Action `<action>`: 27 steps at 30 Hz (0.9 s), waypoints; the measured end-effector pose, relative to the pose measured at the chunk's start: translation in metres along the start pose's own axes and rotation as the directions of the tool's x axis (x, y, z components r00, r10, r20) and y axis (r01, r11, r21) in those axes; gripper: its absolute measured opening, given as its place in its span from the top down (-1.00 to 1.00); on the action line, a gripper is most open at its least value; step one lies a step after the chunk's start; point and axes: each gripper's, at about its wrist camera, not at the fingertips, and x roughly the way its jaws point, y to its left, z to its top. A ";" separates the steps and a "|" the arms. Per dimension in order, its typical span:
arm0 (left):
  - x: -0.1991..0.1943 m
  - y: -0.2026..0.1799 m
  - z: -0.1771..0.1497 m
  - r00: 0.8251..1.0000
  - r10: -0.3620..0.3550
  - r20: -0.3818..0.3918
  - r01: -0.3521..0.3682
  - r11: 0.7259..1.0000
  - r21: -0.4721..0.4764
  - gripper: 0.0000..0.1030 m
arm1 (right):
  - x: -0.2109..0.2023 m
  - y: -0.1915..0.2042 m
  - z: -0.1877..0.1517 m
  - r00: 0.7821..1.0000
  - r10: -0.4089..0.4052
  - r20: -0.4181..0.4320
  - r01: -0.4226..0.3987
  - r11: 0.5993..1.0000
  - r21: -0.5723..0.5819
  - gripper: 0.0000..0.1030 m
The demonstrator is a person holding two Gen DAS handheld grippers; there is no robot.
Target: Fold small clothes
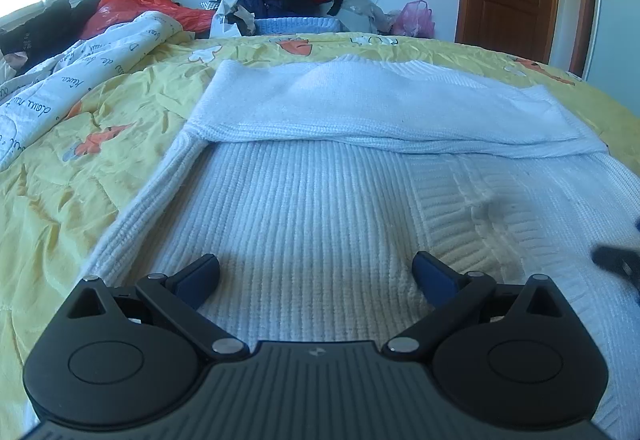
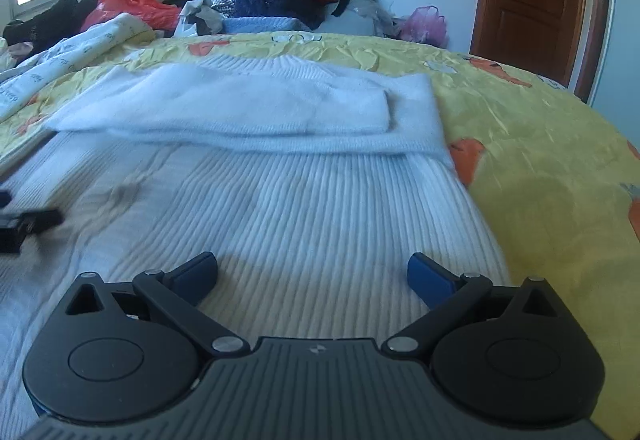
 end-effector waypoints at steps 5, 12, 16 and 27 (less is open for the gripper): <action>0.000 0.000 0.000 1.000 0.000 0.000 0.000 1.000 0.000 -1.00 | -0.012 -0.001 -0.010 1.000 -0.004 0.003 0.004 1.000 -0.003 -0.98; 0.000 0.000 0.000 1.000 0.000 0.000 0.000 1.000 0.000 -1.00 | -0.008 -0.002 -0.008 1.000 0.007 -0.002 -0.007 1.000 -0.003 -0.97; 0.001 0.000 0.000 1.000 0.000 0.000 0.000 1.000 0.000 -1.00 | -0.008 -0.002 -0.008 1.000 0.007 -0.002 -0.007 1.000 -0.003 -0.97; 0.001 0.000 0.000 1.000 -0.001 0.000 0.001 1.000 0.000 -1.00 | -0.013 0.000 -0.011 1.000 -0.004 -0.009 0.004 1.000 -0.002 -0.96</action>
